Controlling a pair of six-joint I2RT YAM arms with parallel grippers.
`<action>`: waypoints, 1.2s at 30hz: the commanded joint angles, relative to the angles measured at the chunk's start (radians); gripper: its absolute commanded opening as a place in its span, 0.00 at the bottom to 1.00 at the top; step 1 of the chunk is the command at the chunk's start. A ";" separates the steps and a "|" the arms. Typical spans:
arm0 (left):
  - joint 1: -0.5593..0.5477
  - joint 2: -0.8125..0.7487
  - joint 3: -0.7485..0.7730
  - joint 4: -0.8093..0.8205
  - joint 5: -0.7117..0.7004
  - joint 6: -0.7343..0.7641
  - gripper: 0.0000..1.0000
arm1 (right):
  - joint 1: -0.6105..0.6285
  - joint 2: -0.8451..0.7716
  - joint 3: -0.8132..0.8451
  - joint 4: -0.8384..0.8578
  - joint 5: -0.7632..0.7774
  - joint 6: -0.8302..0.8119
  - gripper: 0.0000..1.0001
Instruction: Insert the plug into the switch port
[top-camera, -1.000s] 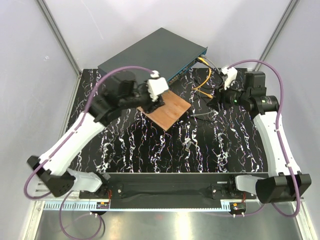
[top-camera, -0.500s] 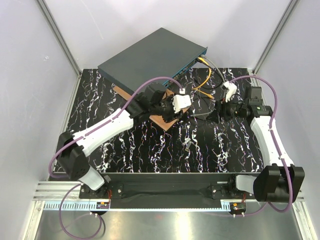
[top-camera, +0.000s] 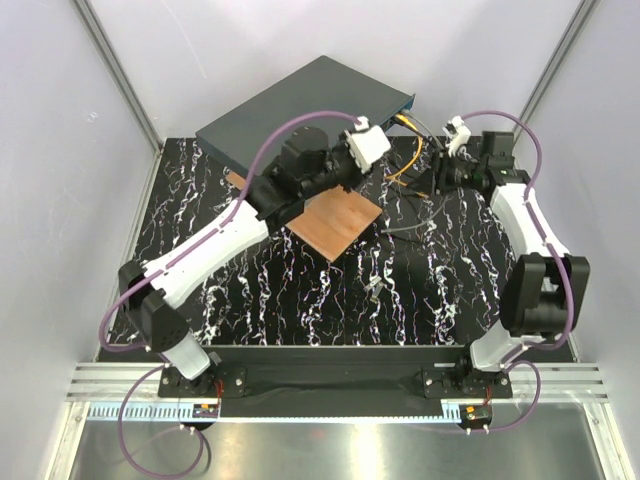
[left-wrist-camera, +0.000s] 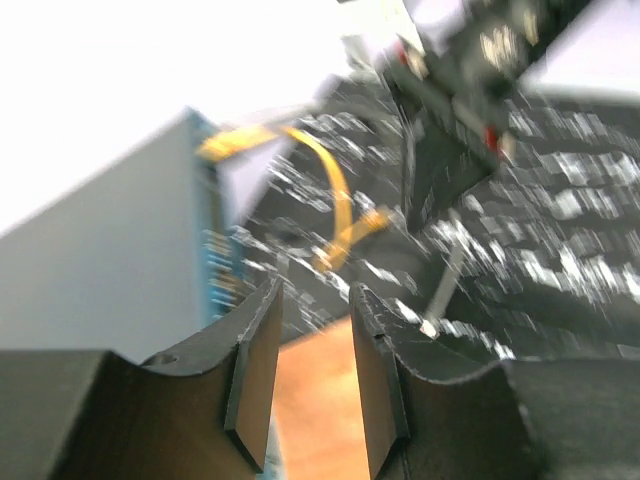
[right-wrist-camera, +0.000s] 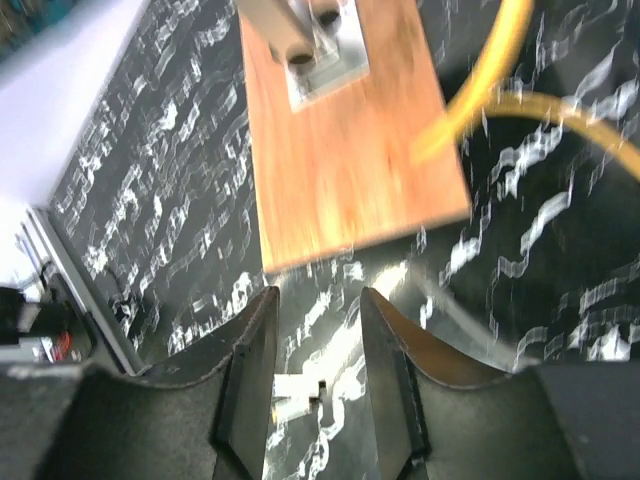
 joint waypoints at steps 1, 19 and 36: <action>0.050 -0.015 0.131 0.005 -0.183 -0.112 0.38 | 0.039 0.042 0.127 0.103 -0.046 0.115 0.45; 0.255 -0.095 0.018 -0.014 -0.236 -0.189 0.35 | 0.268 0.253 0.475 -0.047 0.096 0.158 0.37; 0.261 -0.058 0.005 -0.003 -0.236 -0.233 0.36 | 0.316 0.141 0.397 0.008 0.268 0.126 0.32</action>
